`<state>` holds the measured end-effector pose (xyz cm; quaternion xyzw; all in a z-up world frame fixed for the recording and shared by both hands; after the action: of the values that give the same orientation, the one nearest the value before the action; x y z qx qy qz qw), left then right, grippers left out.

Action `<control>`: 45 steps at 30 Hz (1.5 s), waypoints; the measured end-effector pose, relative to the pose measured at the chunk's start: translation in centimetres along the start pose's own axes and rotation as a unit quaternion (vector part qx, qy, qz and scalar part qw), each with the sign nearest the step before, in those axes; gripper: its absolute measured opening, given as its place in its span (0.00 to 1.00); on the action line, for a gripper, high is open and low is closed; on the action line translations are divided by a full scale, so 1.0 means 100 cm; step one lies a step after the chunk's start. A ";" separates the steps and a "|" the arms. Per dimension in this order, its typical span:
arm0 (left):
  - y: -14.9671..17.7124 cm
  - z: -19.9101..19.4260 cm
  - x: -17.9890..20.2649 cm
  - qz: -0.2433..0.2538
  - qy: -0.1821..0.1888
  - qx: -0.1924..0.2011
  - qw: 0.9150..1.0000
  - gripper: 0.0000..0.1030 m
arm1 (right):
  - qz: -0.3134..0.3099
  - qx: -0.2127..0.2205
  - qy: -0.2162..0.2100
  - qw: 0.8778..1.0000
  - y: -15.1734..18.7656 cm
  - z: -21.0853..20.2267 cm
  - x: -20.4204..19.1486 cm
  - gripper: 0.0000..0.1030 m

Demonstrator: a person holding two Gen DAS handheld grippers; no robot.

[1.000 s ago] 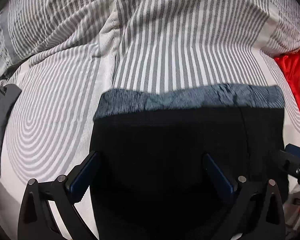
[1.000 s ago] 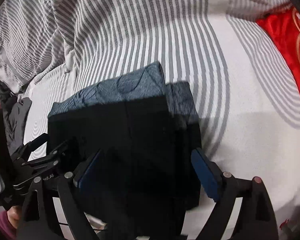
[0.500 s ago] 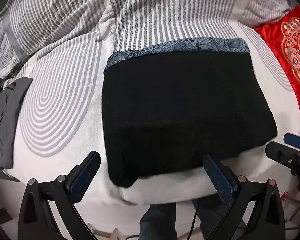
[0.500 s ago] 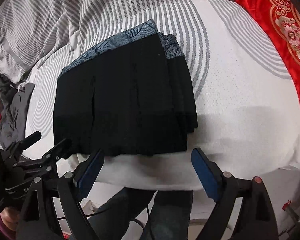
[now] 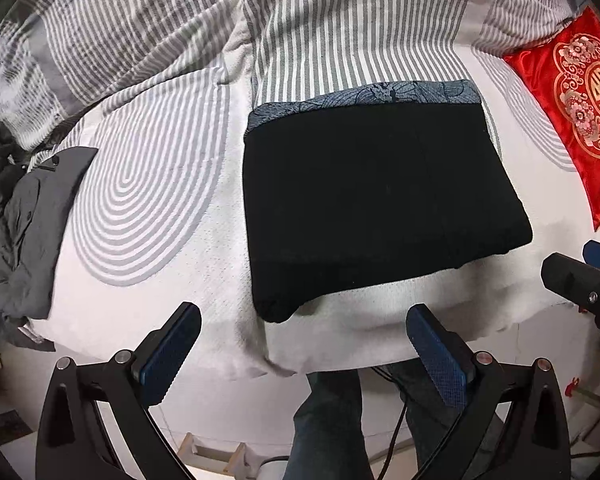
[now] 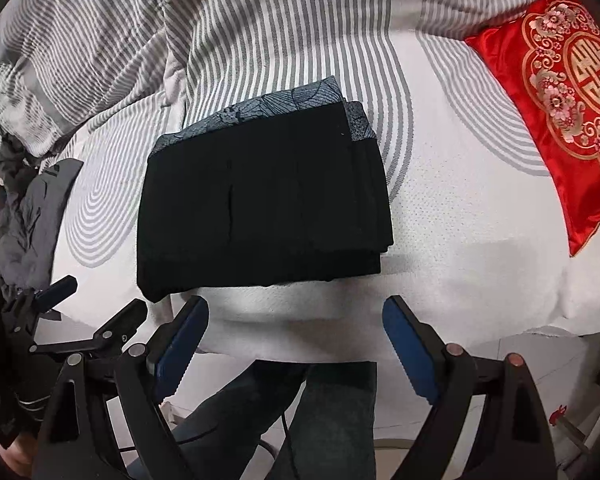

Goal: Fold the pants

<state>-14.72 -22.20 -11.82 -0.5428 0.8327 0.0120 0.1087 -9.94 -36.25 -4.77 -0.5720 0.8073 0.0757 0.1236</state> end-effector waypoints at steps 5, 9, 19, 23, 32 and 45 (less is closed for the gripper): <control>0.003 -0.009 -0.004 0.005 0.003 0.004 1.000 1.00 | -0.002 0.001 0.007 1.000 0.002 -0.009 -0.008 0.89; 0.004 -0.017 -0.007 0.004 0.007 0.011 1.000 1.00 | -0.008 0.004 0.010 1.000 0.002 -0.013 -0.012 0.89; 0.004 -0.023 -0.013 -0.002 0.010 0.018 1.000 1.00 | -0.013 0.012 0.012 1.000 0.004 -0.020 -0.020 0.89; 0.004 -0.024 -0.014 -0.002 0.010 0.020 1.000 1.00 | -0.014 0.014 0.014 1.000 0.004 -0.022 -0.021 0.89; 0.002 -0.028 -0.009 0.001 0.012 0.027 1.000 1.00 | -0.018 0.015 0.016 1.000 0.000 -0.025 -0.022 0.89; 0.002 -0.027 -0.005 0.000 0.023 0.025 0.999 1.00 | -0.021 0.014 0.018 1.000 0.000 -0.025 -0.024 0.89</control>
<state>-15.13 -22.02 -9.07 -0.5404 0.8348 -0.0209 0.1032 -9.48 -34.77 -1.72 -0.5885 0.7981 0.0518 0.1183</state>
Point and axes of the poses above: each gripper's, at about its wrist camera, not at the fingertips, and z roughly the way its jaws point, x to its right, y to its underside, the point moved 4 cm from there along z, roughly the way its jaws point, and after that the axes turned 8 degrees about -y, right-handed, at the moved point
